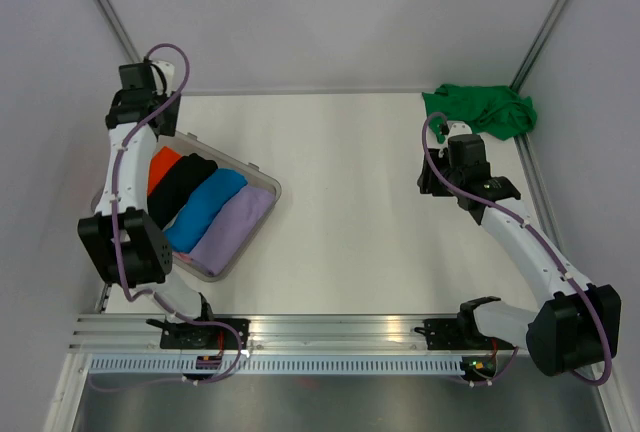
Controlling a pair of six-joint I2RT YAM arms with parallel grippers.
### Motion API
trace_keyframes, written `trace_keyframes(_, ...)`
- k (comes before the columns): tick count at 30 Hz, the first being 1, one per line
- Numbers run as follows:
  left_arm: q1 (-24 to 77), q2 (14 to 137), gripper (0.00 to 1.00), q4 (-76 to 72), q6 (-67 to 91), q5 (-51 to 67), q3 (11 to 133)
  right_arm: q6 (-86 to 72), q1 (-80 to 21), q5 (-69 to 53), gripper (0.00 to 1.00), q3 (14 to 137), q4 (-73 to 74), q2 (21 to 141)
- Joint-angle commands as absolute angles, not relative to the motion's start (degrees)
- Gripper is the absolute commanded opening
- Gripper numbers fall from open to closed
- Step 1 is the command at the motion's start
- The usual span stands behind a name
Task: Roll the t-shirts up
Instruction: Place the rolled tshirt into the container
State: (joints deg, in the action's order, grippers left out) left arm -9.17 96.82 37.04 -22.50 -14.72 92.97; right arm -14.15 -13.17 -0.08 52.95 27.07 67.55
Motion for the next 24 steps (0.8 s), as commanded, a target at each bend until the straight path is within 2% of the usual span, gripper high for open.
trace_keyframes(1, -14.58, 90.45, 0.81, 37.0, -22.42, -19.51, 89.75, -12.49, -12.92, 8.87, 0.5, 57.47, 20.22, 68.37)
trace_keyframes(5, -23.0, 81.51, 1.0, 37.79, -19.52, -18.81, 81.58, -9.85, -12.83, 14.31, 0.51, 60.55, 15.84, 72.15)
trace_keyframes(12, -32.43, 69.37, 1.0, 37.79, -17.67, -15.47, 68.48, -7.21, -12.39, 17.05, 0.54, 60.47, 6.69, 73.65)
trace_keyframes(24, -33.22, 51.86, 1.0, 37.35, -13.88, -10.1, 52.57, -6.85, -12.3, 13.97, 0.55, 55.81, -3.42, 74.18)
